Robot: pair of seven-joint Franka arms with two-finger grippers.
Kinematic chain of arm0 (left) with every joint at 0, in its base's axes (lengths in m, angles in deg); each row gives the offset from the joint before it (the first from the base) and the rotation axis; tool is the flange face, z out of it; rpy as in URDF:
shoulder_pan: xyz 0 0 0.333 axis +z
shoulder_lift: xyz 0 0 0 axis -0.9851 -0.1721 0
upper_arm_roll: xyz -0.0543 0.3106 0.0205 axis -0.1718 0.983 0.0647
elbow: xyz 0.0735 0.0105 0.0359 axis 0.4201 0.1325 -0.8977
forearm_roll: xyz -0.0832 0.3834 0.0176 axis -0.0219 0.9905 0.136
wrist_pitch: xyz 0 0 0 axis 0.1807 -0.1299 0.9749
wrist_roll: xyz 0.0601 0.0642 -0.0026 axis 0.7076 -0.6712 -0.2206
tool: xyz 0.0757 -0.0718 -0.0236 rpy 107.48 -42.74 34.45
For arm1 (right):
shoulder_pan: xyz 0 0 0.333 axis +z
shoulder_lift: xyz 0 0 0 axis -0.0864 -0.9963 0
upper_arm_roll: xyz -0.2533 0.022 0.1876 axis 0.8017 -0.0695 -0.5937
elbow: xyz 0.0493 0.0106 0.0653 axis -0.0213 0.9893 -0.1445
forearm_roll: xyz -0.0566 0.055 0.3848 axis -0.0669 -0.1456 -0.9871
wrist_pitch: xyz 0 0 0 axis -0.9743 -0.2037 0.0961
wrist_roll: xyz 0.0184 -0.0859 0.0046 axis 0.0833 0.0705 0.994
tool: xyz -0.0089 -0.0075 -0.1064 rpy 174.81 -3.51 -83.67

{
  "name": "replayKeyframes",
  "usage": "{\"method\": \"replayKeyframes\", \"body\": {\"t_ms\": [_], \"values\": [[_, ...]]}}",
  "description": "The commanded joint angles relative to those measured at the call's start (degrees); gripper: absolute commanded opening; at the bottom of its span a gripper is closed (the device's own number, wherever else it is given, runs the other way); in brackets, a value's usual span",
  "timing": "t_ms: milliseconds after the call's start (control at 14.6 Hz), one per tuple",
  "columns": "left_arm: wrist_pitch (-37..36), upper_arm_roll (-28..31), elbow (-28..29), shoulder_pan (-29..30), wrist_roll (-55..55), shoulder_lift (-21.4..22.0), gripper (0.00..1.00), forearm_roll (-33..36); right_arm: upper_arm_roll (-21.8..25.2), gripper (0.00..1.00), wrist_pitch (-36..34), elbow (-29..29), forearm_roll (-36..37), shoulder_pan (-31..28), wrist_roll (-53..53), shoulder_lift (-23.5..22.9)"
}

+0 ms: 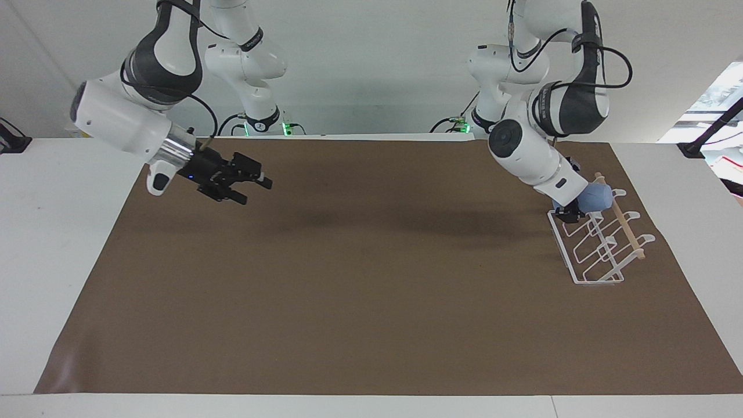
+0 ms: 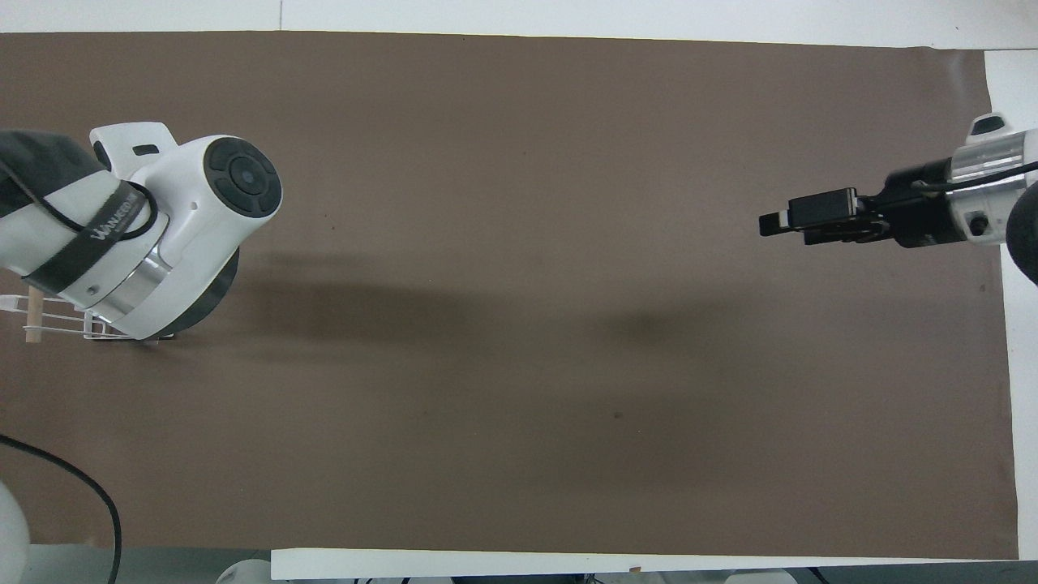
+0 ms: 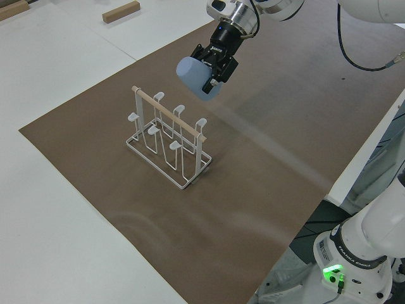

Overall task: Hang cup on cup holder
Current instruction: 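Move the held cup with the left gripper over the wire holder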

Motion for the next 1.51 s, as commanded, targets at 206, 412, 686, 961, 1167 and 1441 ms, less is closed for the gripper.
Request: {"method": "replayKeyframes", "body": {"t_ms": [206,412,686,961,1167,1441], "values": [[-8.4,0.1,-4.7,-0.9,-12.0,-11.0,0.0,14.4,-1.8,0.99,-5.6,-10.0,26.9,0.7,-0.9,3.4],[-10.2,0.0,-4.9,-0.9,-14.1,-11.7,0.0,16.8,-0.9,0.99,-17.8,-20.8,31.6,-0.5,-1.0,2.0],[-11.5,0.1,-5.6,-0.9,-14.3,-11.7,0.0,18.7,-0.9,0.99,-23.3,-21.5,33.2,-0.3,-2.8,2.2],[-11.9,0.1,-7.3,-0.9,-14.3,-12.5,0.0,19.8,-0.8,0.99,-23.8,-21.0,33.9,-0.1,-2.4,2.8],[-11.3,0.1,-6.6,-0.2,-15.3,-12.8,0.0,22.6,-0.7,0.99,-23.9,-20.9,34.1,1.8,-2.6,2.9],[-9.1,0.0,-6.9,0.8,-16.1,-14.5,0.0,24.6,1.4,0.99,-23.5,-18.9,33.8,3.3,-2.8,4.9]]}}
